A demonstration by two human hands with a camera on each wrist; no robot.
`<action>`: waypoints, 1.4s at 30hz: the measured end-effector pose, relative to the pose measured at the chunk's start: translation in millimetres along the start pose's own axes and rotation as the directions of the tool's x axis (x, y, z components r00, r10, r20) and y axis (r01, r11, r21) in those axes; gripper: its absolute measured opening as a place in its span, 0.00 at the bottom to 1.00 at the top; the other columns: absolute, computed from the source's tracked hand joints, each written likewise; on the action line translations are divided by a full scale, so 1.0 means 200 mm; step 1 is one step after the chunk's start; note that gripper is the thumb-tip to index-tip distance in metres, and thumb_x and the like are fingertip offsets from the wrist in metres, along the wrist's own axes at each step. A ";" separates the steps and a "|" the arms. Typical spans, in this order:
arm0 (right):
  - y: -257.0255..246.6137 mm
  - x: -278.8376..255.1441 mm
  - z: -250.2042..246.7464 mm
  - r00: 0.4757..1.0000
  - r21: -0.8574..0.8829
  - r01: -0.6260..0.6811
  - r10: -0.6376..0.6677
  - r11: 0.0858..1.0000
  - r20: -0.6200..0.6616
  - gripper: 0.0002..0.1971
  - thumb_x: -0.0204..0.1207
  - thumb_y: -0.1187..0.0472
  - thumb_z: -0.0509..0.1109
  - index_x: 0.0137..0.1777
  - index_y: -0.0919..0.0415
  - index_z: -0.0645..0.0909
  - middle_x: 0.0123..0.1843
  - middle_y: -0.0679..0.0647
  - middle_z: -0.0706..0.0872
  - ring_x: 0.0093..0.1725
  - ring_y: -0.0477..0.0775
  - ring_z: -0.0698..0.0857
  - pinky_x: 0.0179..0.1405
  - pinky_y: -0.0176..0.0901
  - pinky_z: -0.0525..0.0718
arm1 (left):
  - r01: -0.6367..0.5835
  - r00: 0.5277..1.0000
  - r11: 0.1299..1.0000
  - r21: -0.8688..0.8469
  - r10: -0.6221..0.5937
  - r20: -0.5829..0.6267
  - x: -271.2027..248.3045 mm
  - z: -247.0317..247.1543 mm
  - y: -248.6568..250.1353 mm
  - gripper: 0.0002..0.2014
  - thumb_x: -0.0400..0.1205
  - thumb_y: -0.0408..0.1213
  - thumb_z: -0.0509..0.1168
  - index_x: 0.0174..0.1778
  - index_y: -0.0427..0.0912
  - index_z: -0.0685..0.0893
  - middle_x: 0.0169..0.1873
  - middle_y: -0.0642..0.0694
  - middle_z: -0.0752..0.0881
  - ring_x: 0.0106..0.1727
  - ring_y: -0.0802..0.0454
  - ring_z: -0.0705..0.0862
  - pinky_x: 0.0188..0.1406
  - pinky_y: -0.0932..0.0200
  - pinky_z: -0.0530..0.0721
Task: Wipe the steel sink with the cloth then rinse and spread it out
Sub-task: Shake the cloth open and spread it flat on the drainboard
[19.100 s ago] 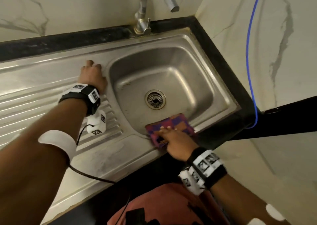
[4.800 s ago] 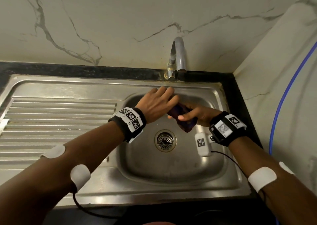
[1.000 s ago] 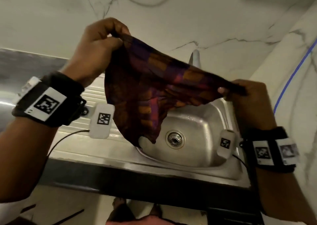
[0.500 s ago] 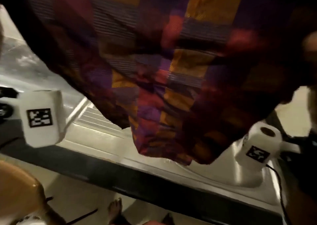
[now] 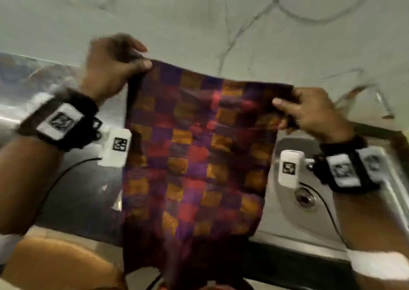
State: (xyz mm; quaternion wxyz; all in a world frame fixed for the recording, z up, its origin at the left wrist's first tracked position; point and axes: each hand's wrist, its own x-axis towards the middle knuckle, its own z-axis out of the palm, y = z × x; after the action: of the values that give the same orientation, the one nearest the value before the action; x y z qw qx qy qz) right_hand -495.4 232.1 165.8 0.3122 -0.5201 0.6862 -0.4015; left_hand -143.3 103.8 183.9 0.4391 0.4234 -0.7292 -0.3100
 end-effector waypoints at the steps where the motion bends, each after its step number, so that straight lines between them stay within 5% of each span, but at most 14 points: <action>1: 0.03 0.08 0.09 0.997 -0.043 -0.075 0.076 0.996 0.035 0.09 0.81 0.64 0.66 0.56 0.68 0.82 0.17 0.53 0.83 0.15 0.44 0.82 0.16 0.38 0.84 | -0.003 0.998 0.997 0.081 -0.001 0.056 0.03 0.06 -0.08 0.11 0.72 0.31 0.76 0.38 0.53 0.86 0.29 0.64 0.88 0.34 0.74 0.83 0.38 0.75 0.81; 3: 0.18 0.29 0.23 0.974 -0.097 -0.219 0.223 0.971 0.034 0.10 0.83 0.64 0.63 0.57 0.71 0.78 0.18 0.55 0.82 0.16 0.45 0.83 0.17 0.39 0.86 | 0.030 0.991 0.967 0.255 -0.062 0.119 0.14 0.14 -0.28 0.07 0.71 0.37 0.77 0.36 0.54 0.87 0.33 0.54 0.89 0.39 0.58 0.87 0.45 0.57 0.86; 5: 0.29 0.46 0.33 0.946 -0.113 -0.317 0.322 0.941 0.025 0.08 0.83 0.65 0.61 0.58 0.69 0.75 0.26 0.62 0.80 0.17 0.48 0.84 0.16 0.41 0.85 | 0.112 0.972 0.900 0.422 -0.186 0.140 0.26 0.22 -0.48 0.06 0.71 0.41 0.76 0.41 0.47 0.88 0.39 0.43 0.90 0.45 0.44 0.88 0.46 0.50 0.85; 9: 0.44 0.67 0.50 0.907 -0.123 -0.421 0.413 0.899 -0.087 0.16 0.81 0.66 0.65 0.67 0.71 0.74 0.36 0.67 0.84 0.26 0.60 0.86 0.21 0.50 0.88 | 0.157 0.947 0.832 0.533 -0.280 0.158 0.39 0.41 -0.70 0.05 0.72 0.40 0.75 0.40 0.48 0.87 0.37 0.42 0.90 0.42 0.44 0.90 0.42 0.54 0.86; 12: 0.52 0.79 0.55 0.887 -0.144 -0.453 0.428 0.880 -0.172 0.12 0.79 0.66 0.67 0.58 0.73 0.79 0.38 0.68 0.86 0.31 0.64 0.90 0.33 0.59 0.91 | 0.287 0.920 0.841 0.459 -0.376 0.113 0.47 0.53 -0.82 0.03 0.74 0.35 0.72 0.41 0.45 0.86 0.37 0.42 0.90 0.38 0.46 0.90 0.41 0.55 0.88; 18: 0.70 0.99 0.58 0.853 -0.151 -0.502 0.459 0.852 -0.247 0.10 0.73 0.67 0.71 0.54 0.67 0.83 0.46 0.68 0.89 0.37 0.68 0.91 0.40 0.63 0.90 | 0.294 0.922 0.842 0.453 -0.374 0.096 0.60 0.74 -0.95 0.11 0.76 0.31 0.65 0.53 0.43 0.86 0.52 0.38 0.89 0.57 0.39 0.85 0.56 0.53 0.81; 22: 0.71 0.99 0.59 0.867 -0.406 -0.485 0.365 0.775 -0.338 0.18 0.72 0.63 0.71 0.63 0.64 0.80 0.63 0.68 0.83 0.60 0.71 0.84 0.61 0.60 0.83 | 0.190 0.922 0.850 0.492 -0.326 0.207 0.63 0.84 -1.00 0.20 0.76 0.30 0.63 0.66 0.42 0.80 0.69 0.38 0.78 0.69 0.38 0.77 0.66 0.49 0.75; 25: 0.66 0.87 0.66 0.941 -0.578 -0.338 0.252 0.743 -0.226 0.24 0.75 0.62 0.70 0.71 0.60 0.73 0.73 0.63 0.72 0.63 0.69 0.81 0.62 0.55 0.81 | 0.116 0.885 0.844 0.524 -0.327 0.331 0.59 0.87 -1.02 0.23 0.78 0.32 0.65 0.71 0.42 0.77 0.78 0.39 0.67 0.76 0.39 0.70 0.74 0.46 0.69; 29: 0.66 0.63 0.81 0.972 -0.654 -0.189 0.233 0.732 -0.021 0.24 0.76 0.59 0.70 0.72 0.56 0.72 0.82 0.55 0.62 0.70 0.64 0.78 0.66 0.54 0.80 | 0.018 0.831 0.824 0.567 -0.327 0.450 0.44 0.87 -1.01 0.21 0.78 0.33 0.64 0.68 0.40 0.79 0.73 0.39 0.74 0.72 0.38 0.75 0.68 0.46 0.74; 34: 0.62 0.26 0.97 0.962 -0.696 -0.052 0.222 0.716 0.157 0.35 0.78 0.43 0.65 0.81 0.52 0.59 0.87 0.55 0.48 0.85 0.61 0.50 0.82 0.62 0.55 | -0.003 0.812 0.836 0.549 -0.318 0.490 0.14 0.84 -0.95 0.19 0.79 0.40 0.66 0.67 0.42 0.80 0.67 0.40 0.80 0.65 0.40 0.81 0.64 0.49 0.78; 36: 0.62 0.10 1.01 0.932 -0.721 -0.014 0.269 0.693 0.241 0.42 0.74 0.34 0.62 0.83 0.48 0.49 0.87 0.54 0.41 0.86 0.60 0.43 0.83 0.64 0.47 | -0.036 0.764 0.833 0.552 -0.332 0.552 -0.01 0.83 -0.93 0.25 0.78 0.49 0.67 0.70 0.45 0.77 0.71 0.41 0.77 0.69 0.40 0.78 0.68 0.47 0.76; 39: 0.67 -0.09 1.04 0.879 -0.760 0.012 0.356 0.650 0.319 0.53 0.65 0.26 0.64 0.83 0.42 0.41 0.86 0.53 0.36 0.85 0.62 0.39 0.81 0.68 0.43 | -0.148 0.609 0.759 0.634 -0.434 0.663 -0.24 0.81 -0.91 0.46 0.67 0.66 0.70 0.80 0.53 0.63 0.82 0.44 0.59 0.81 0.37 0.61 0.77 0.35 0.62; 42: 0.74 -0.18 1.04 0.859 -0.798 0.037 0.389 0.602 0.333 0.57 0.60 0.23 0.64 0.83 0.41 0.38 0.86 0.53 0.33 0.85 0.63 0.36 0.81 0.70 0.41 | -0.223 0.474 0.681 0.697 -0.549 0.688 -0.44 0.77 -0.90 0.62 0.60 0.64 0.77 0.84 0.55 0.45 0.84 0.44 0.42 0.84 0.35 0.43 0.78 0.31 0.48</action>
State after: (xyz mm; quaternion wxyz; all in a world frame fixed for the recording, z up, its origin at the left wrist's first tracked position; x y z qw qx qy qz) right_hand -378.6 239.8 -64.8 0.2520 -0.6115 0.7416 0.1120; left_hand -197.5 114.5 -62.3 -0.2248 0.4159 -0.8542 -0.2163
